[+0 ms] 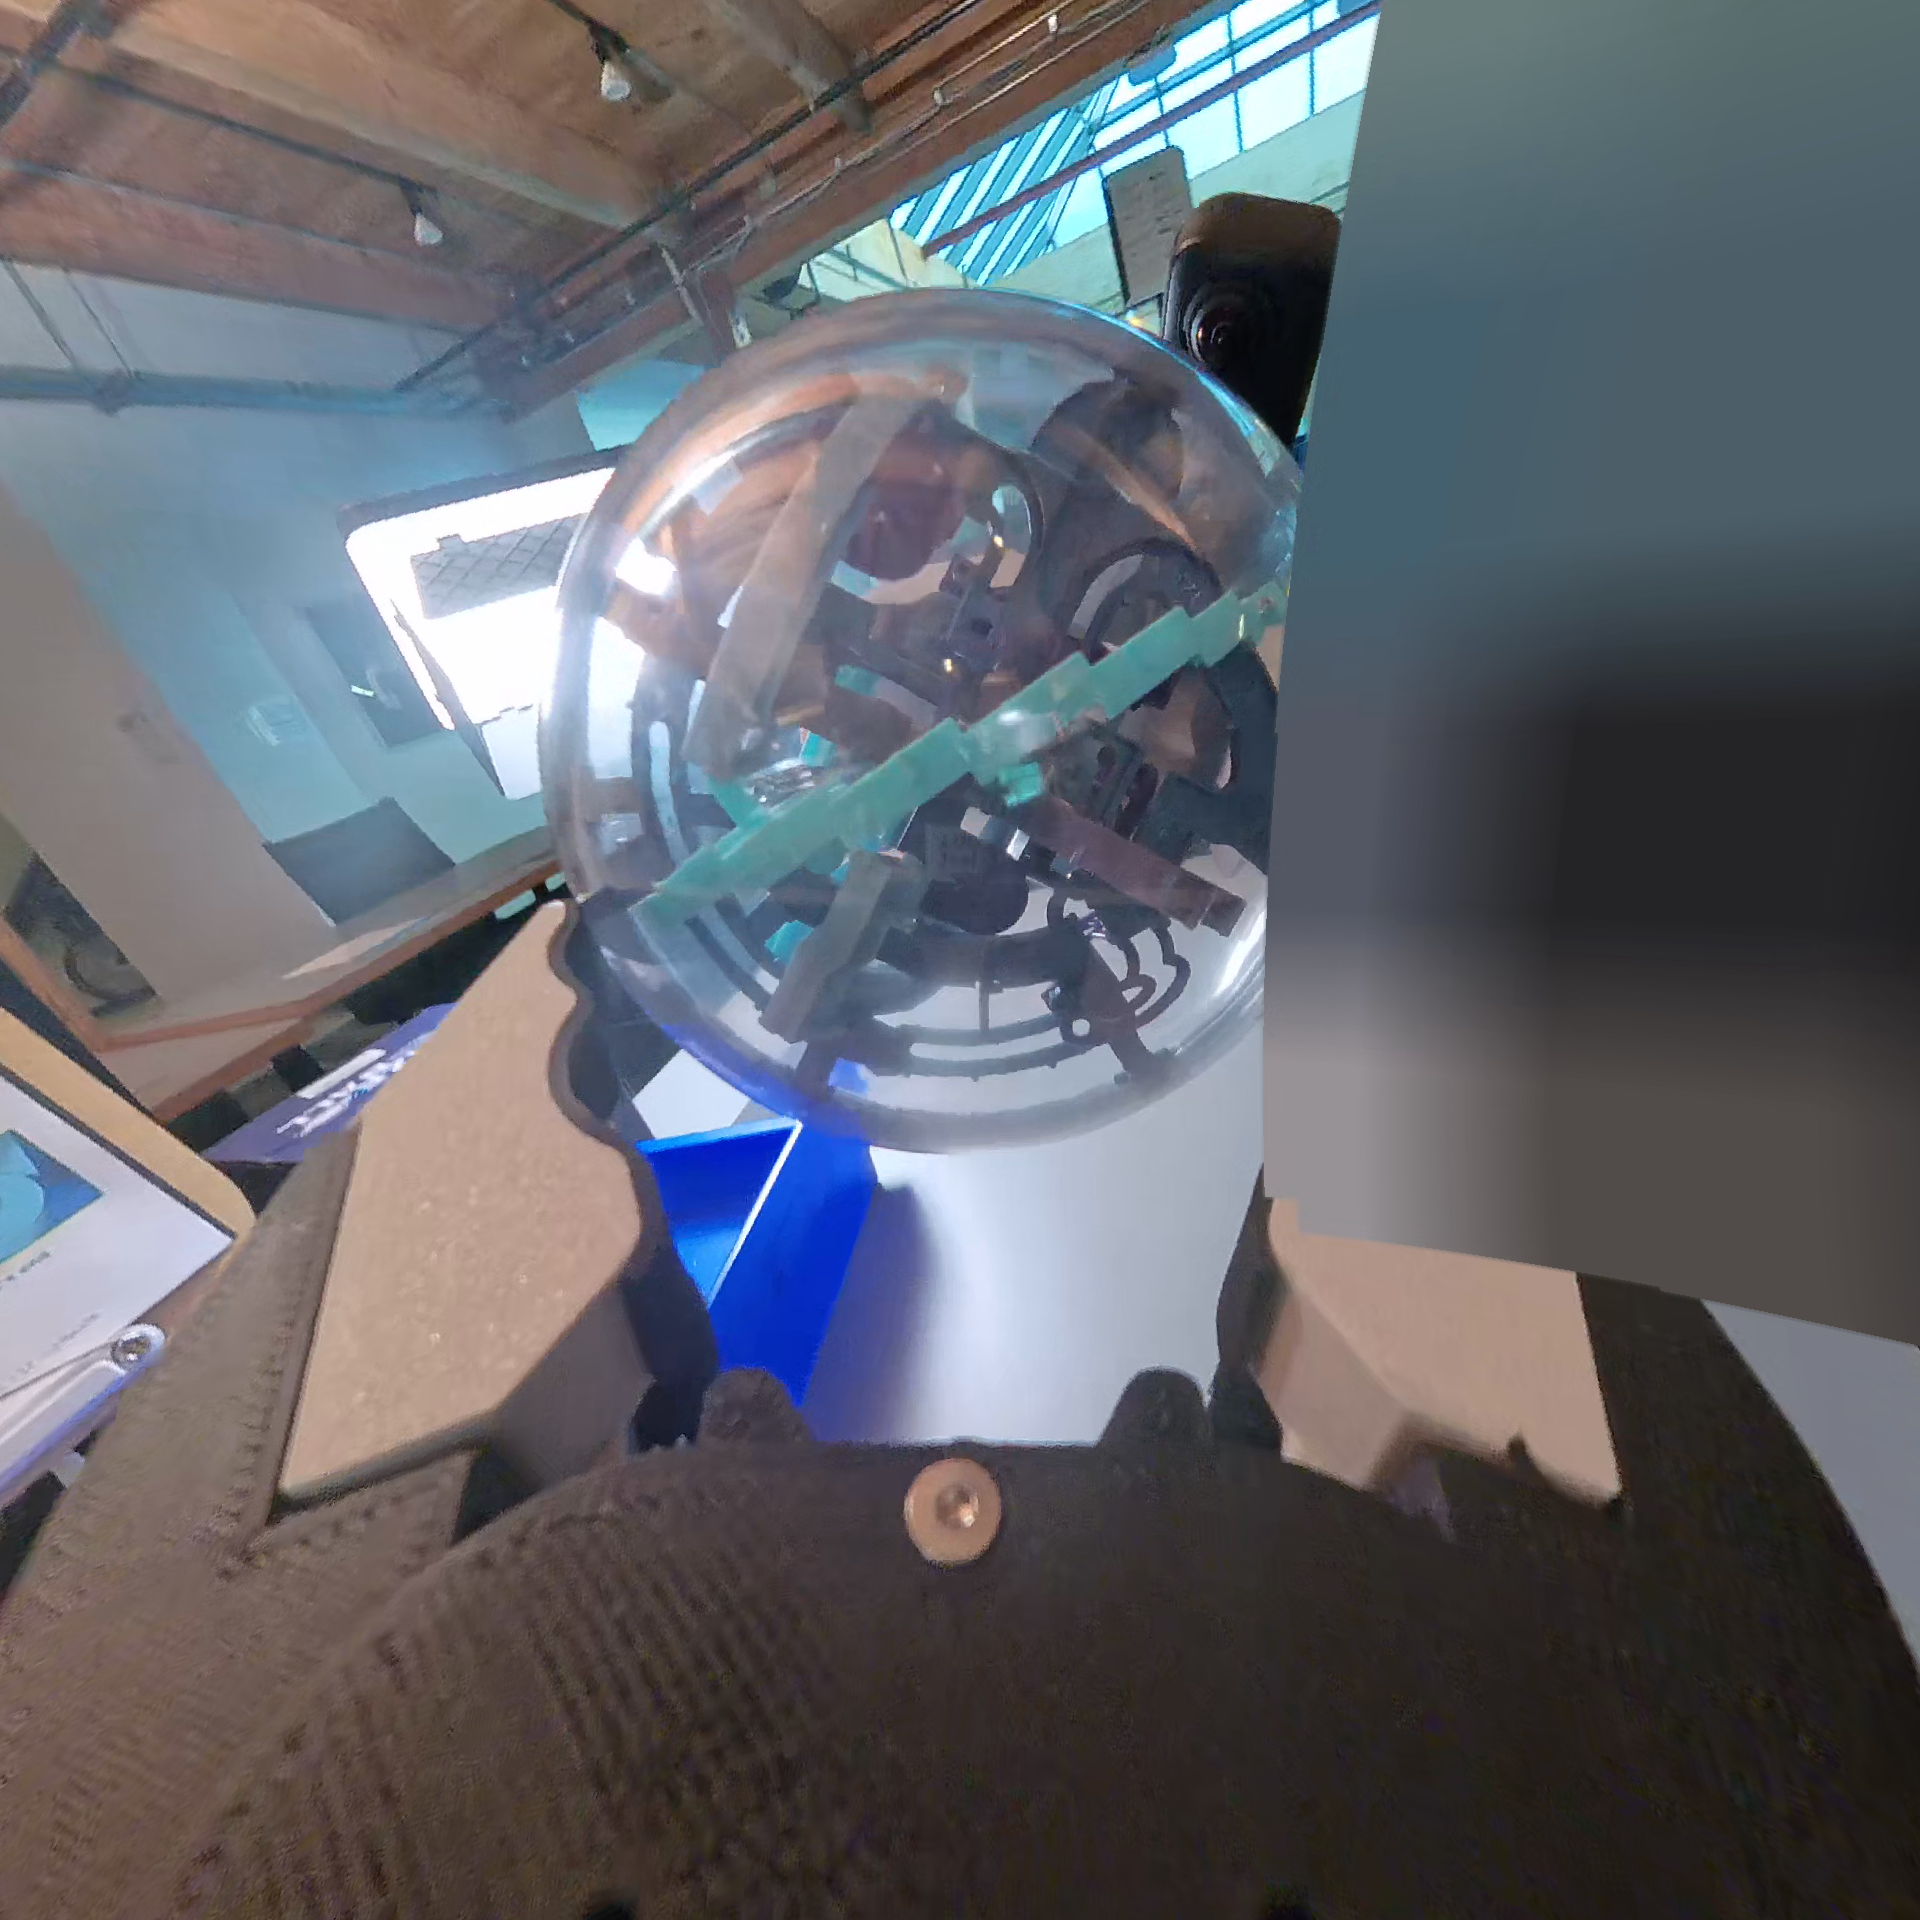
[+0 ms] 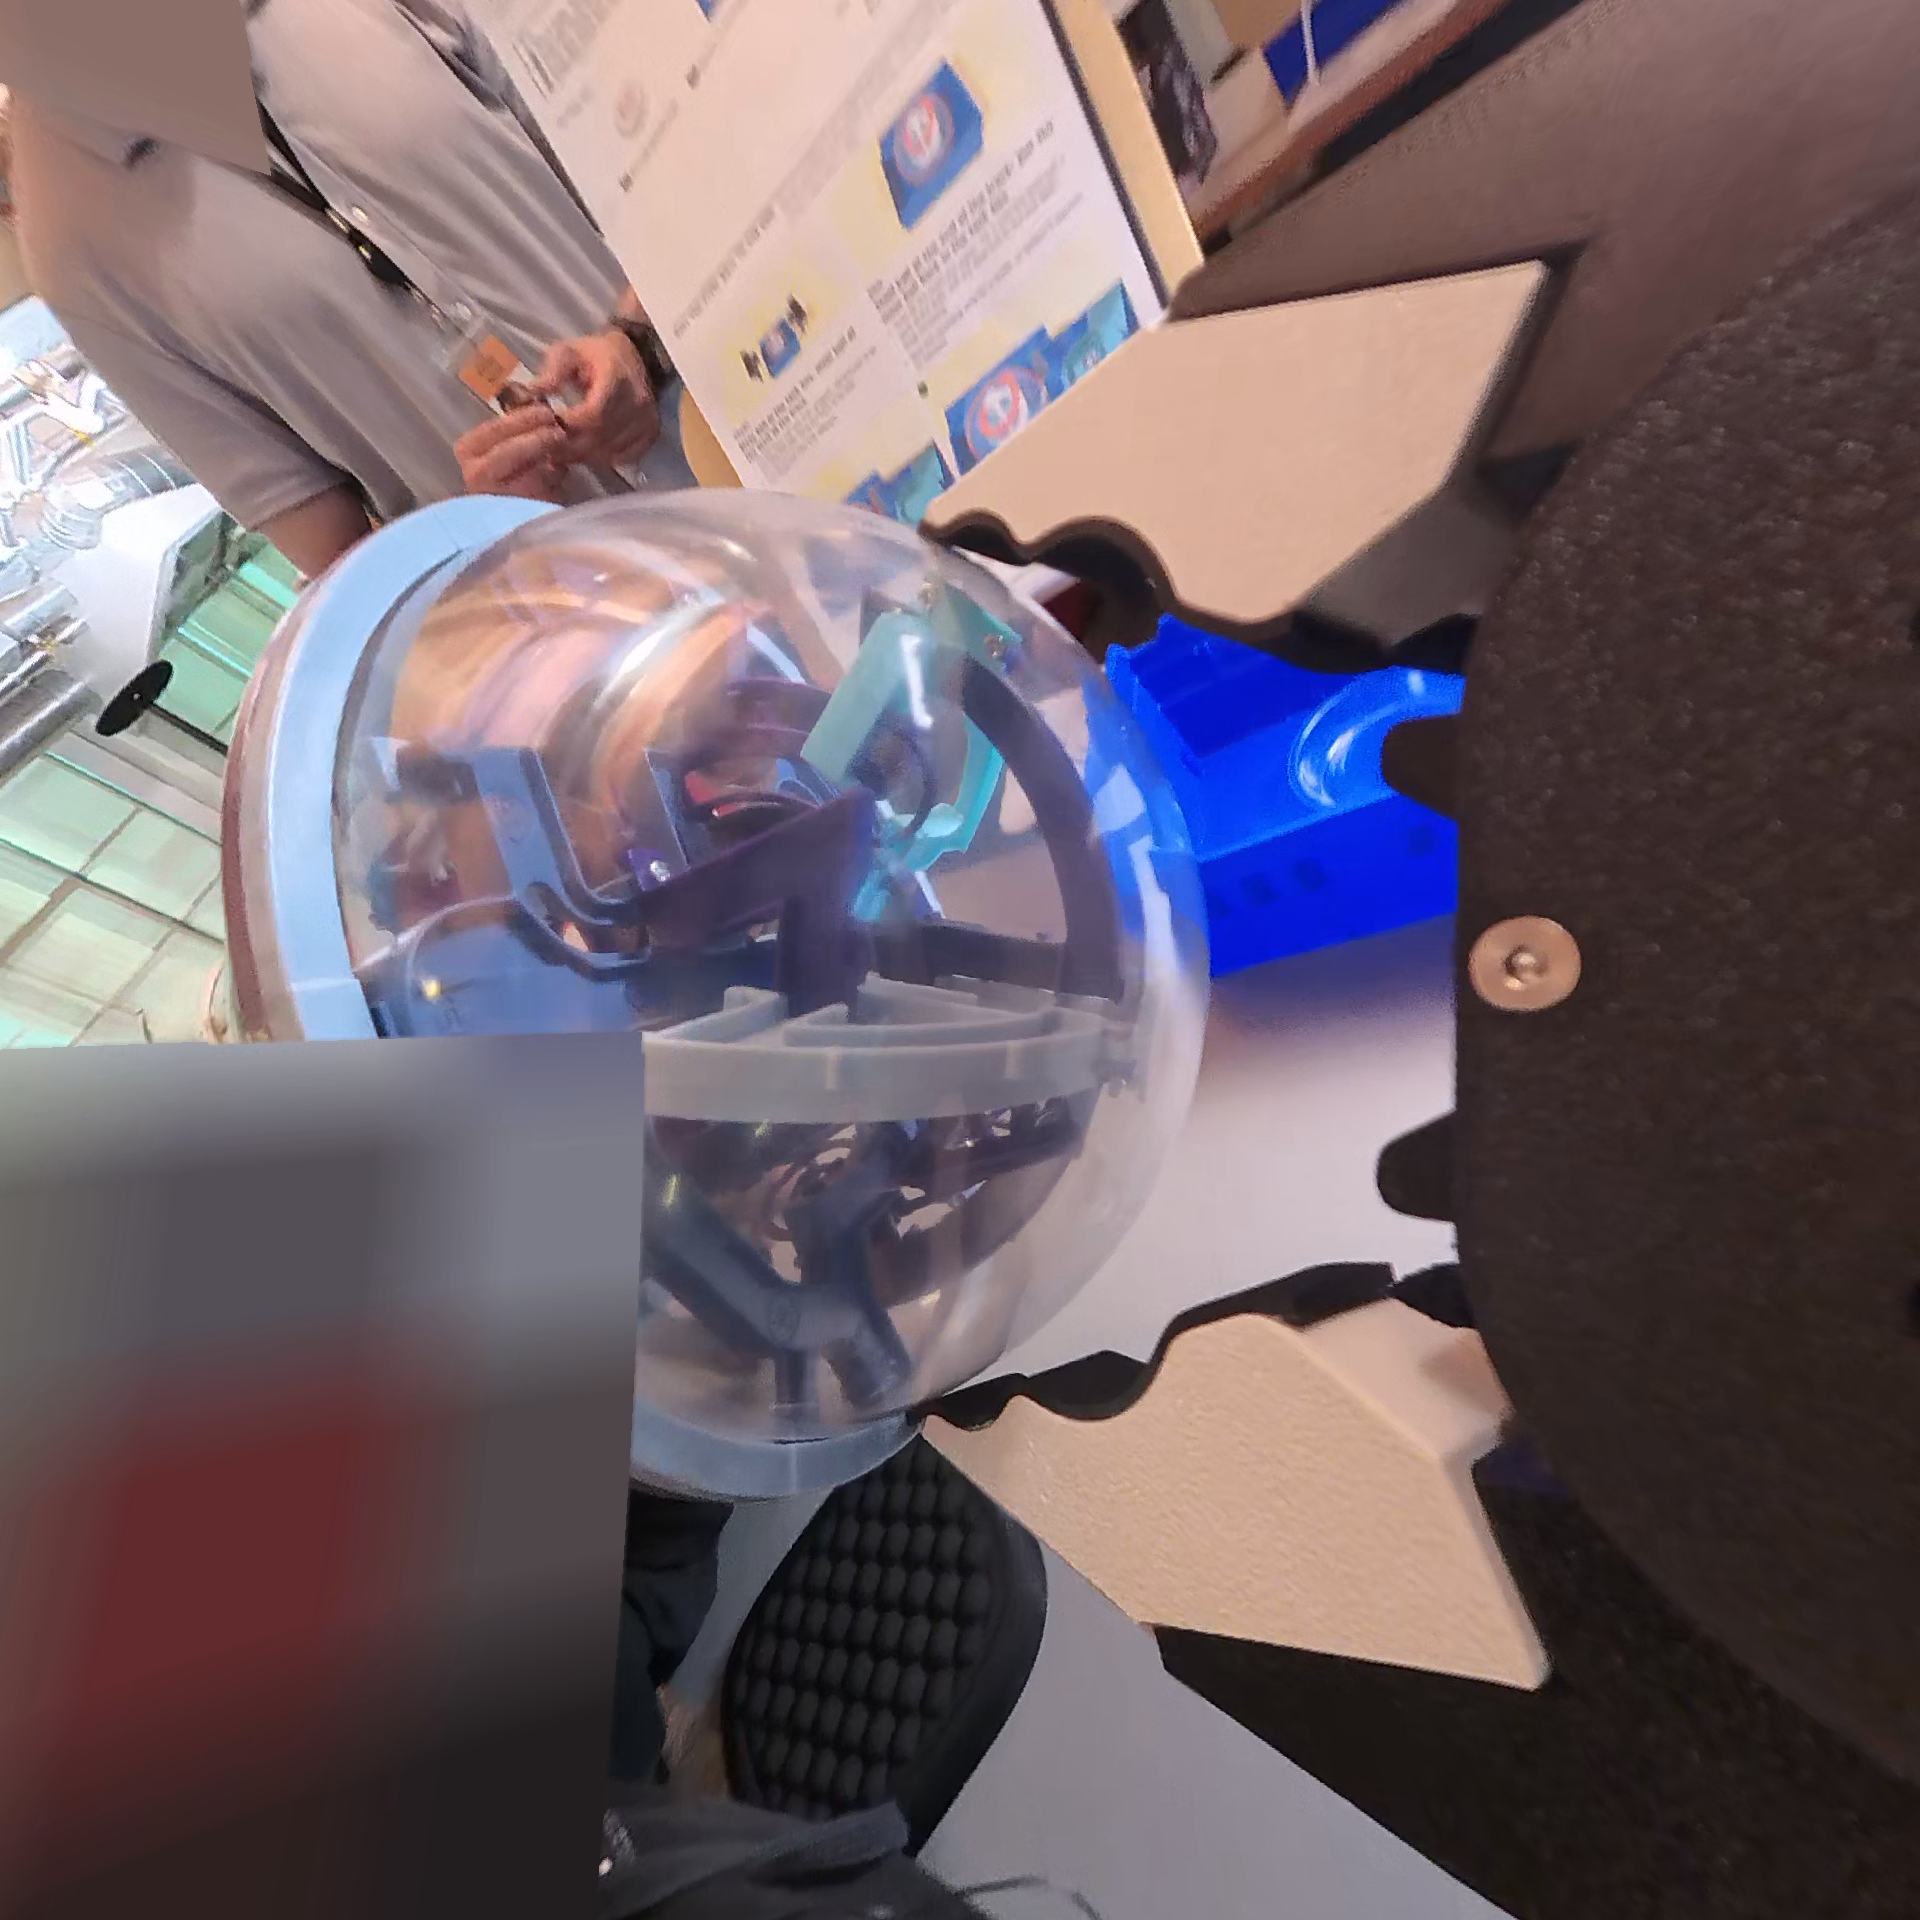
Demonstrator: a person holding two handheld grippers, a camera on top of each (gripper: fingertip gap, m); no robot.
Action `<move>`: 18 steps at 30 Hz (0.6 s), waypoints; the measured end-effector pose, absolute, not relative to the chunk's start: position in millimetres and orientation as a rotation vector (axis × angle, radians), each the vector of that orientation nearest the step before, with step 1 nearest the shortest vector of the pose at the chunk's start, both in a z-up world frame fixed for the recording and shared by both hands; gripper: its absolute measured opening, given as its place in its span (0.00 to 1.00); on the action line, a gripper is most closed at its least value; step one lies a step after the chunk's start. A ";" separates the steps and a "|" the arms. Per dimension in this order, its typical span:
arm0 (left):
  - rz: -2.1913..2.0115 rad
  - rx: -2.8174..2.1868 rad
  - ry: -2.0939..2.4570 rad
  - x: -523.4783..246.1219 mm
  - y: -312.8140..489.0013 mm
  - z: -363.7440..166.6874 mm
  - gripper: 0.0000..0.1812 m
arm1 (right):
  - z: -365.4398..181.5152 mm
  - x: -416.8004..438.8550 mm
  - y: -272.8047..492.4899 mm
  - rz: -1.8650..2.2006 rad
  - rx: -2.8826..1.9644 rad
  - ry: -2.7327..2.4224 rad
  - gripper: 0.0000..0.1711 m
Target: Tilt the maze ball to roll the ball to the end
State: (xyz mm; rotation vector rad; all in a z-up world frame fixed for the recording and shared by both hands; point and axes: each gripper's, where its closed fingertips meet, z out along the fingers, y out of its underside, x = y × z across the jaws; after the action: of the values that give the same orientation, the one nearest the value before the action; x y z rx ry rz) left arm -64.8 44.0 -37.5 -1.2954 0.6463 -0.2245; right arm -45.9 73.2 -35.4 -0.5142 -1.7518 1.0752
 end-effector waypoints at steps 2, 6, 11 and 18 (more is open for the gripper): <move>-0.231 -1.282 0.658 -64.6 42.8 -35.7 0.73 | -31.9 -45.0 70.9 1.056 -0.505 -1.745 0.88; -0.292 -1.305 0.623 -65.2 42.1 -32.0 0.73 | -28.3 -45.1 70.0 1.092 -0.558 -1.746 0.87; -0.363 -1.348 0.553 -64.7 43.5 -29.6 0.73 | -24.7 -44.9 71.0 1.193 -0.607 -1.739 0.87; -0.417 -1.375 0.437 -71.9 52.3 -20.9 0.74 | -19.1 -53.1 81.4 1.397 -0.660 -1.689 0.87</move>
State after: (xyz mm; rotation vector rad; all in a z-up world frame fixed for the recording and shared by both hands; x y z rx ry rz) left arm -71.9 52.3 -20.9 -1.3752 0.4368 -0.4173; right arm -53.1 81.4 -19.1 -0.6603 -1.6885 1.3971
